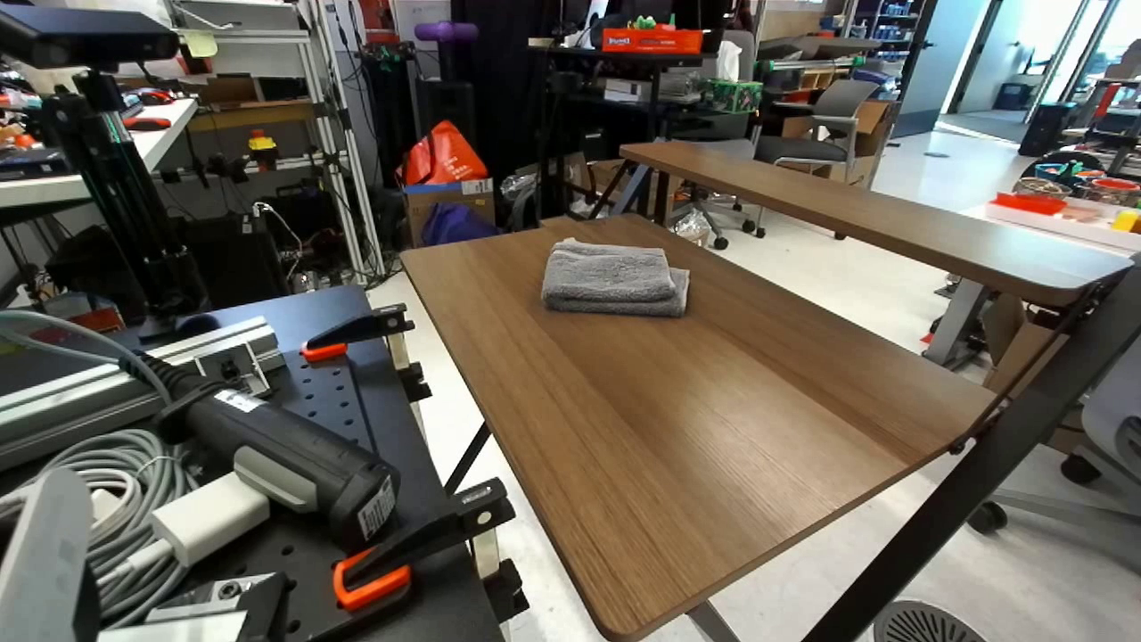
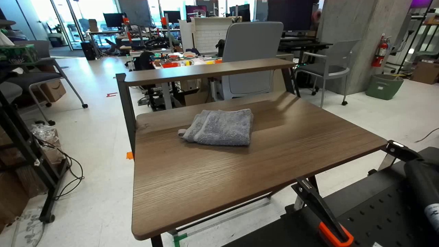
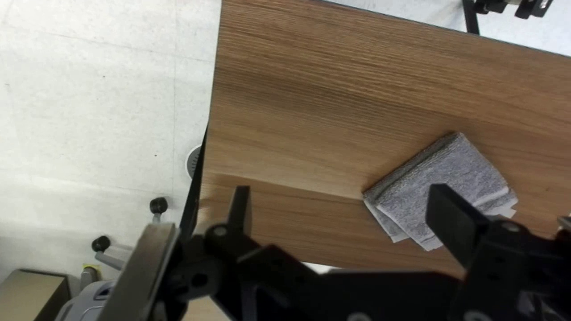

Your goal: Move the grey towel to the right

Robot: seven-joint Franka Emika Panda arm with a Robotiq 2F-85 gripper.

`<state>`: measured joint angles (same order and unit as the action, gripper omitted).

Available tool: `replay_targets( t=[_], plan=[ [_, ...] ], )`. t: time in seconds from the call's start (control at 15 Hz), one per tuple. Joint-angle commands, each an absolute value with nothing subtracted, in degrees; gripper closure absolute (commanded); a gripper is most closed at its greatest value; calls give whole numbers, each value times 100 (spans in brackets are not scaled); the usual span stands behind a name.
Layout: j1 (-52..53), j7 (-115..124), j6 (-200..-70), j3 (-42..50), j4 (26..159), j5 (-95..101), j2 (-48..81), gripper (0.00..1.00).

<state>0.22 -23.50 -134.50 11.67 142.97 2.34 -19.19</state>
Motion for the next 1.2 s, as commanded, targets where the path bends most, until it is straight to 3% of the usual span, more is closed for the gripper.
replay_targets(
  t=[0.0, 0.73, 1.13],
  plan=[
    [395, -2778, -13428, 996, 13476, -381, -684, 0],
    [527, -2643, -13372, -433, 11782, -187, 1856, 0],
    [681, -1956, -13777, -563, 11179, 512, 2738, 0]
  ],
)
